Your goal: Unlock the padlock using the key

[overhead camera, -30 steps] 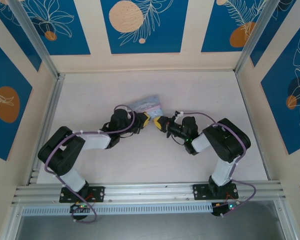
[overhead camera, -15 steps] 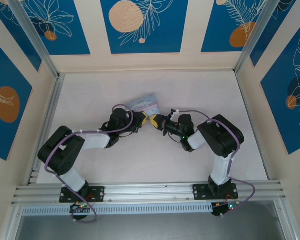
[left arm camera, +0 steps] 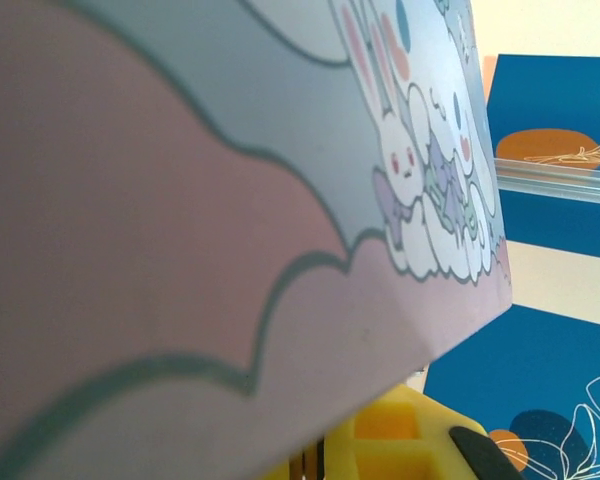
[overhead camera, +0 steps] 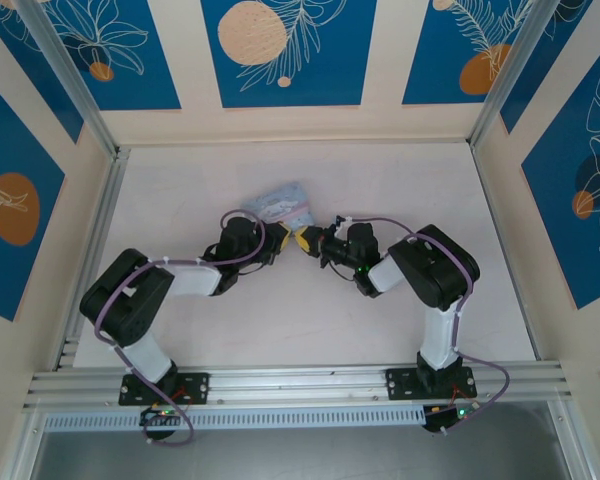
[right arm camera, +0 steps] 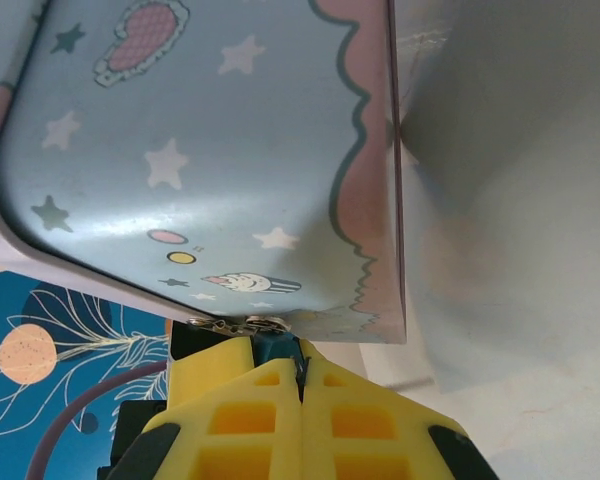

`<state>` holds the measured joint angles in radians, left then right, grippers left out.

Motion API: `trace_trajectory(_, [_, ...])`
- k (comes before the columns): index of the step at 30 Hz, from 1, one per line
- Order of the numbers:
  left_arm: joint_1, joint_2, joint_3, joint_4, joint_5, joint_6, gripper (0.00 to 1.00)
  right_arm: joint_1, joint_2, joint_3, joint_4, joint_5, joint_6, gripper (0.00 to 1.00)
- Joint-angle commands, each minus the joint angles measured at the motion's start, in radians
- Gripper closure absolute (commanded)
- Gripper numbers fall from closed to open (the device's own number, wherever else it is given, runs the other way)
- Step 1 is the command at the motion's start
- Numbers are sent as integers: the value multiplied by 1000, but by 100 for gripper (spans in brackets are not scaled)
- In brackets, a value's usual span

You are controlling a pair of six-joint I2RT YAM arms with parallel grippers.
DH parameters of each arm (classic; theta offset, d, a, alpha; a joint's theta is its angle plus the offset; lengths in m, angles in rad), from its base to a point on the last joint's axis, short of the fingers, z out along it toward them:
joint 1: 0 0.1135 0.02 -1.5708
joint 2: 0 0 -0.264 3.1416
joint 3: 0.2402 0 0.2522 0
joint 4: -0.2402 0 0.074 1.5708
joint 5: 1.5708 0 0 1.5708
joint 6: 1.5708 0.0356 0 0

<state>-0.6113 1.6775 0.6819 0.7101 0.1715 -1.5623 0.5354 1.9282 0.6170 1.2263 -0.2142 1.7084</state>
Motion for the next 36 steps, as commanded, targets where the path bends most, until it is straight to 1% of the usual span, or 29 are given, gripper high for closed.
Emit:
trace_trajectory(1, [-67,-8,27,108,273,1,100,12,17,2,67,-70,-41,100])
trace_trajectory(7, [-60,-25,38,69,320,37,100,-53,18,43,37,-255,-150,100])
trace_trajectory(11, [-57,-29,35,63,336,44,100,-66,13,64,7,-316,-186,100])
trace_trajectory(15, [-56,-24,49,52,359,57,100,-67,13,80,-4,-328,-194,100])
trace_trajectory(21, [-58,-6,74,24,379,68,100,-25,20,148,2,-322,-152,100])
trace_trajectory(24, [-57,-18,59,-2,352,71,100,-35,6,139,-32,-311,-162,100])
trace_trajectory(26, [-54,-34,39,-26,313,66,100,-47,-3,119,-33,-304,-161,100])
trace_trajectory(29, [-48,-59,4,-69,240,51,100,-63,-19,89,-35,-292,-161,90])
trace_trajectory(32, [-38,-79,-26,-89,180,38,100,-73,-39,60,-43,-279,-166,75])
trace_trajectory(36, [-25,-88,-36,-108,158,42,100,-82,-75,25,-79,-268,-186,61])
